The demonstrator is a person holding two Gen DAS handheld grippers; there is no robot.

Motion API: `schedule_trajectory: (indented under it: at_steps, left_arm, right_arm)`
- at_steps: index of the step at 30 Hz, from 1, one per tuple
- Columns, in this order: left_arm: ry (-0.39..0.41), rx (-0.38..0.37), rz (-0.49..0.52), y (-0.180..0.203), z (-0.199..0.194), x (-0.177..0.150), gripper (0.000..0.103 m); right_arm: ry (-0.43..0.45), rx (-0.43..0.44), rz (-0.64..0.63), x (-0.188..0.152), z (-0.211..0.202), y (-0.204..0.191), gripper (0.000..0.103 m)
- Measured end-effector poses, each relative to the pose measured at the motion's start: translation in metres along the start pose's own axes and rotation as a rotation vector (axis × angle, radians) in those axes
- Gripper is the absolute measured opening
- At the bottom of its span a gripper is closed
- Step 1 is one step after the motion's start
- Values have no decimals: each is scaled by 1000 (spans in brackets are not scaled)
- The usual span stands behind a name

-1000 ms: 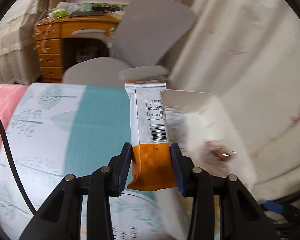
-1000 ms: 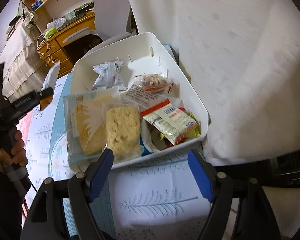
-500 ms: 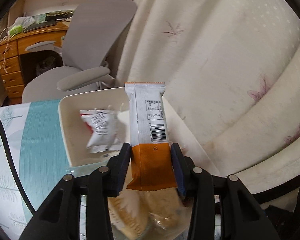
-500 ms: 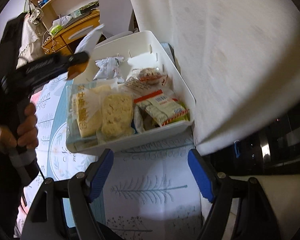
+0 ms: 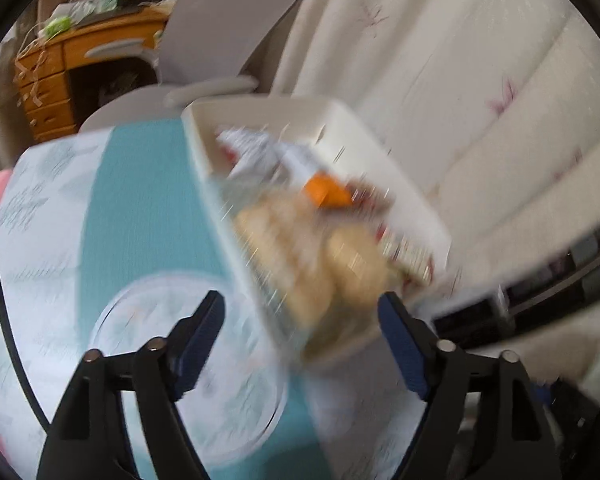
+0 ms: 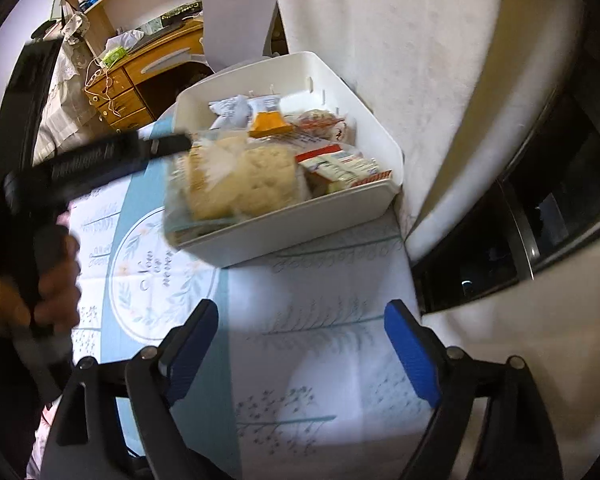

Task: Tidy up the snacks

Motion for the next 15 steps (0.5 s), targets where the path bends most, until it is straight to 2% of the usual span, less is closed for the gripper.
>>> schedule_trajectory:
  at_steps: [5,9,15]
  left_arm:
    - [-44,51,-15,-36,-51,-60,83]
    - [-69,74,-59,-63,-92,-104,83]
    - [-71,133,-98,-89,-155,-147,83]
  right_arm:
    - [45,5,-11,-20,-19,-35,90]
    - [47,21,-3,-43,-27,-67,92]
    - [38,78,-32,-77,-42,-118,95]
Point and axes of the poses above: each gripper's, at about its wrist camera, not at the fingertips, and z roughly the way its jaws point, y to its right, x to its top, the point moved 7 cm from there along z, roughly the way its jaws point, and after that the axes turned 1 degree about -x, right-handed, at the moved point
